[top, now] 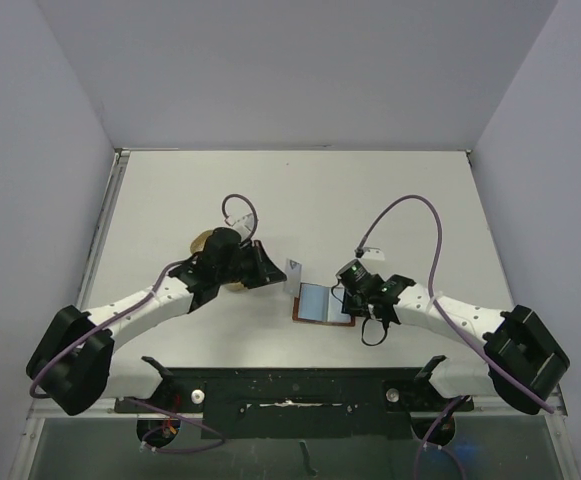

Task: Put the credit cards into the card holder
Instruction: Pick up the credit card from the storage box, then insert the credit card into the card holder.

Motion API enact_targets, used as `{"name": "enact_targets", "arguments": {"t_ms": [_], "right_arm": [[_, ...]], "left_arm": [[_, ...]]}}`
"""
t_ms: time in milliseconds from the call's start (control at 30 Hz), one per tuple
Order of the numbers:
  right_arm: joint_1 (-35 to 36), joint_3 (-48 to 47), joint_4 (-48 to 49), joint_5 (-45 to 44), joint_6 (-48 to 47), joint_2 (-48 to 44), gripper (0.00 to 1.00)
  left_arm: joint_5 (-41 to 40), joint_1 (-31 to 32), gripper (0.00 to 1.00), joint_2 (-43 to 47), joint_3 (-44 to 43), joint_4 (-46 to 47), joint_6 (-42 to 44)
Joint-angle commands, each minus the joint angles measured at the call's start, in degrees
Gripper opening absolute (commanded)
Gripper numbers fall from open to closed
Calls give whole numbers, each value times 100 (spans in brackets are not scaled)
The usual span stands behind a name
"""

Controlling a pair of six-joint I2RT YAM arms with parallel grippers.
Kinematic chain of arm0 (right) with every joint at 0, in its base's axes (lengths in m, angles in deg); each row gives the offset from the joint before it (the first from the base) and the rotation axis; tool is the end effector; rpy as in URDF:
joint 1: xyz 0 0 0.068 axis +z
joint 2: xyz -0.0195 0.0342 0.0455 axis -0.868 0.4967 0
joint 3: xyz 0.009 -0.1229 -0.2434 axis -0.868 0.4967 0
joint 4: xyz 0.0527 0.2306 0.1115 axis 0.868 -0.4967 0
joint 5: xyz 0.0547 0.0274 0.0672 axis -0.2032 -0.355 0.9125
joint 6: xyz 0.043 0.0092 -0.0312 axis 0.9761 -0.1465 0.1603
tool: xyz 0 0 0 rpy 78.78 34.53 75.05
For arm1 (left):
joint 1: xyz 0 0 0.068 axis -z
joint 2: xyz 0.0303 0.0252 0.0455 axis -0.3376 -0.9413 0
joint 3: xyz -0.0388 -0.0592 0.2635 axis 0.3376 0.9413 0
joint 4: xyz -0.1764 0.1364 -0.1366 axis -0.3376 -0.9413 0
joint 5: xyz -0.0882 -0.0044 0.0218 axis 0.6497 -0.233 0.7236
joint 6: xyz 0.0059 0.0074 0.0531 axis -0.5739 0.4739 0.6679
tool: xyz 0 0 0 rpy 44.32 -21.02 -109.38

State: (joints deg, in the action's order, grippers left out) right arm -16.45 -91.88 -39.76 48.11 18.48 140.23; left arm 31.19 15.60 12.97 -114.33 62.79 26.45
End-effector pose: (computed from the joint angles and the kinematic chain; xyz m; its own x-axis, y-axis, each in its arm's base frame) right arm 0.1696 0.1466 0.1742 -0.8377 0.2165 -0.5013 0.1568 0.9748 0.1589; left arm 0.2161 -0.1656 0.2208 -0.8585 -0.2682 -0.4370 0.1615 0.6675 -0.7269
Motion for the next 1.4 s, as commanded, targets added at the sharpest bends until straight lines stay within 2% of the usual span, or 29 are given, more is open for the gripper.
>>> {"name": "enact_targets", "arguments": {"t_ms": [0,233,600,1033,1367], "right_arm": [[-44,106,267,-78,42,32,29],[-20,191,331,-22,129,121,26],[-12,320,402,0,180,30,25],[-16,346,408,25,189,-24,25],[-15,364,434,36,197,2,24]], "left_arm": [[-144,451,0,-301,32,1181,-586],[-56,775,0,-899,78,1729,-737],[582,831,0,-1522,39,2433,-642],[930,897,0,-2292,-53,2646,-509],[953,905,0,-2505,-11,2821,-560]]}}
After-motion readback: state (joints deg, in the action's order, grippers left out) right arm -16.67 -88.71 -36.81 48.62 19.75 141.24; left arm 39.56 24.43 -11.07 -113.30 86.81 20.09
